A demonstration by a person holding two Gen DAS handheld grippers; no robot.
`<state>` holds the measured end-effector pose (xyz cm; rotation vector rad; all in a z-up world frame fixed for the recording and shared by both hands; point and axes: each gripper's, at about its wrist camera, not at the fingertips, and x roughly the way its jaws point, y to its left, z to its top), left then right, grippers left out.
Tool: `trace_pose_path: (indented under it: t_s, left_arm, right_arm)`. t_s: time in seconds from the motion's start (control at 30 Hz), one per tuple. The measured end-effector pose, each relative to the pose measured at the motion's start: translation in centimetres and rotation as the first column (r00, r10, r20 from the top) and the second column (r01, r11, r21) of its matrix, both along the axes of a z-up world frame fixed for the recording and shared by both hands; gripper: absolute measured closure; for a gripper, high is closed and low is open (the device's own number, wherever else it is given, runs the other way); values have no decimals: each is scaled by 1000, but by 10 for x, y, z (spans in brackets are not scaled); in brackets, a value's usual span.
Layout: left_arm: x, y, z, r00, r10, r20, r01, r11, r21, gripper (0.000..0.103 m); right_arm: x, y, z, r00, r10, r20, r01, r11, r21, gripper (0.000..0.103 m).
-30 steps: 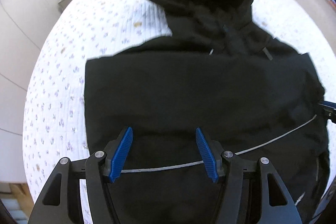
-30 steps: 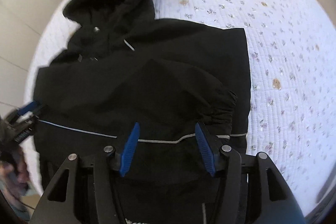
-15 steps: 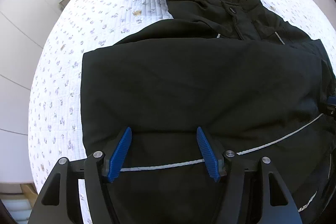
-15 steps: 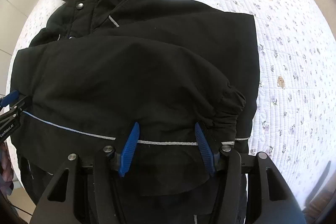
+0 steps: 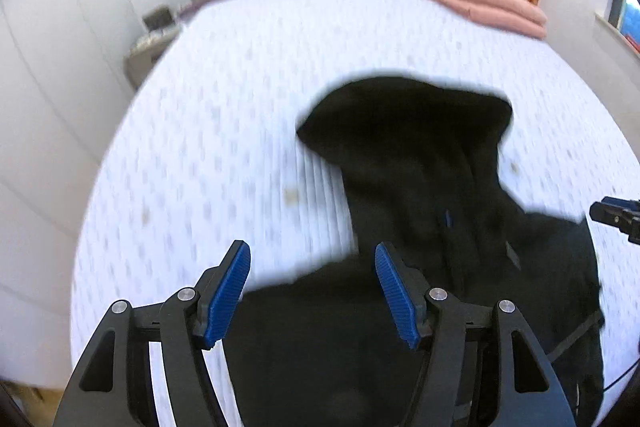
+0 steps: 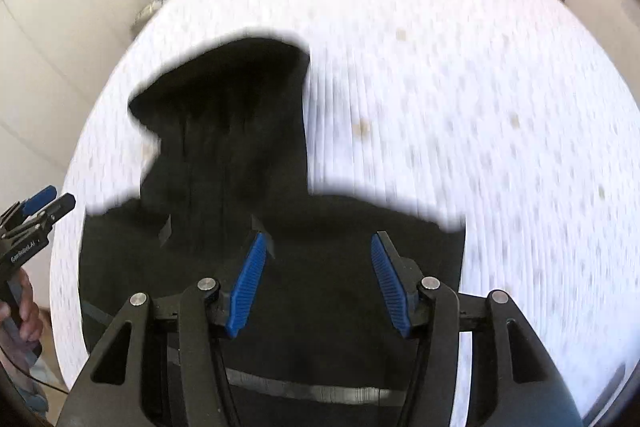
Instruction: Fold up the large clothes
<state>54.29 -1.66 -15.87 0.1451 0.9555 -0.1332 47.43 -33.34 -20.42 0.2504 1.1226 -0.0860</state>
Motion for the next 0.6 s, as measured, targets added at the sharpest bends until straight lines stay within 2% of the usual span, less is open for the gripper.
trace_pose_path:
  t_s: [0.13,0.2,0.23,0.3,0.4,0.47,0.5,0.53,0.57,0.6]
  left_arm:
    - [46,-12,5,998,-29,56,30,999,-11,35]
    - [70,-19,-8,998,-51,36,51,999,0,24]
    - [76,-25,-15,997,-71,12,71,997,4,24]
    - [95,-31,-35,995,-94,-39,95,995,25,24]
    - [123,-33,-65,995,-62,-82,66,997,38,24]
    - [140,-27,-81,995,-9,-96,13,999,39,24]
    - [150,-24,-87,995,26,-99,-22,999,40,26]
    - [156,-21,-90,994,51,-93,-48,998,30,33]
    - [158,-16,-90,994,61,-88,-61,998,5,63]
    - [159,-12,-89,993,62,-96,-66,997,-32,85]
  right_arm:
    - [59,-8,6,996,-16,88,11,998,62,44]
    - [88,-7,1,996,-4,93,-4,996,84,38]
    - [95,-6,-1,996,2,92,-9,997,80,35]
    - [118,-1,-13,997,16,81,-19,999,36,28]
    - [141,-3,-35,998,28,53,-29,1000,1,28]
    - [164,-5,-54,1000,14,6,-14,998,-64,29]
    - [178,-8,-69,999,4,-37,-8,995,-97,58]
    - [187,-13,-74,999,2,-49,-6,996,-92,82]
    - [191,-22,-73,999,-2,-44,0,999,-48,97]
    - [190,-34,-69,1000,-22,-3,22,999,48,97]
